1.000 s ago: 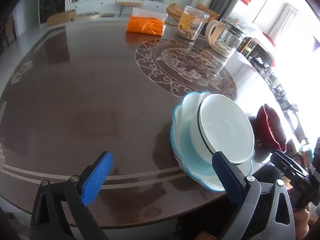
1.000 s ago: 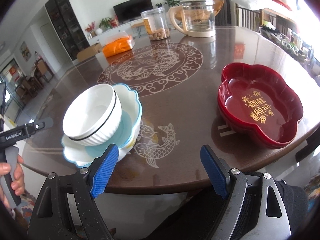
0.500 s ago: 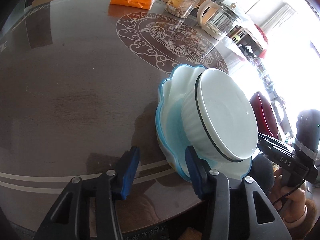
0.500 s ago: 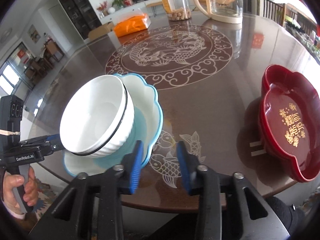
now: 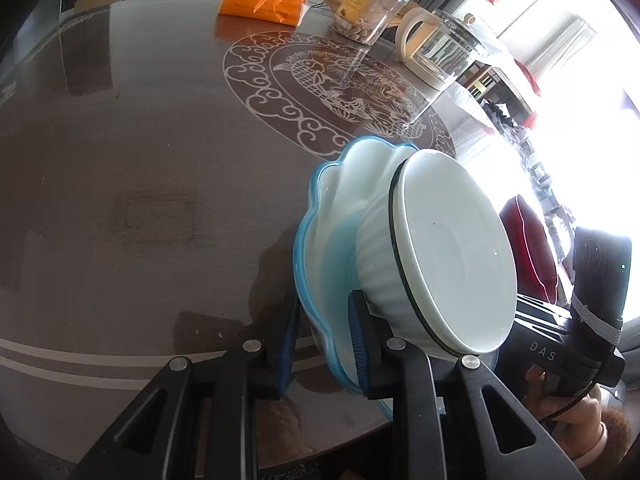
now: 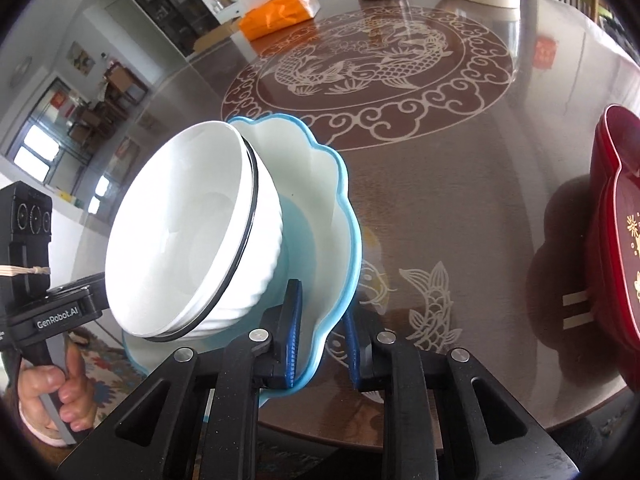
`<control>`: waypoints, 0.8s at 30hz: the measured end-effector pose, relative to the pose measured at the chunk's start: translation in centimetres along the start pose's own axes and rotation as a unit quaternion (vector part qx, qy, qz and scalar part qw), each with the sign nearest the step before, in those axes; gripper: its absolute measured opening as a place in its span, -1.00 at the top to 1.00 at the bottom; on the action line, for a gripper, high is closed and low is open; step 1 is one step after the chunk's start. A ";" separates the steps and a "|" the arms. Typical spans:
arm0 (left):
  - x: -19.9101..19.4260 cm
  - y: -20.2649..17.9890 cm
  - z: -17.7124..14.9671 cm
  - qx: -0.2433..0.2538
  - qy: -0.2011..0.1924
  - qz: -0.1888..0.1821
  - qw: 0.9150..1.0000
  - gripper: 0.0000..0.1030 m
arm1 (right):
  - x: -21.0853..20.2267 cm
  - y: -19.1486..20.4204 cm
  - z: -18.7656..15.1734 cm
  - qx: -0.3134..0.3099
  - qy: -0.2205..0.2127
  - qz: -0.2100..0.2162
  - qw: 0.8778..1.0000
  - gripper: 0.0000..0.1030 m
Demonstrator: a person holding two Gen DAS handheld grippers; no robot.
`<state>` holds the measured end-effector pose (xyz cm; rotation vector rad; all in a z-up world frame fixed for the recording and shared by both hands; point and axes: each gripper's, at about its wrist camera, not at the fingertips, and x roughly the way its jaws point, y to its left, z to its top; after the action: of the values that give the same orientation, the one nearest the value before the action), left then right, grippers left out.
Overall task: Organize plates and bowls
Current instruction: 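Carry the bowl stack onto the red plate stack, lower it, open gripper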
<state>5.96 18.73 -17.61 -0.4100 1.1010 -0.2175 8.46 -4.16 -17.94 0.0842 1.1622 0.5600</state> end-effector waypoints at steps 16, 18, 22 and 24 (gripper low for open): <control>0.9 -6.9 4.4 0.040 0.010 -0.029 0.999 0.53 | -6.7 -3.8 1.9 0.038 -0.051 -0.019 0.998 0.59; 0.9 -8.6 5.0 0.054 0.009 -0.030 0.998 0.53 | -7.7 -4.7 2.0 0.049 -0.054 -0.021 0.997 0.58; 1.0 -12.4 6.6 0.084 0.004 -0.041 0.996 0.53 | -10.2 -6.5 2.1 0.066 -0.071 -0.028 0.995 0.58; 1.4 -14.5 7.4 0.100 0.003 -0.047 0.994 0.53 | -11.7 -7.6 2.1 0.076 -0.082 -0.034 0.993 0.57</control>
<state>13.63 6.71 -9.68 -0.2816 1.0561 -0.4091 9.95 -15.65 -9.79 0.2161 1.0421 0.3961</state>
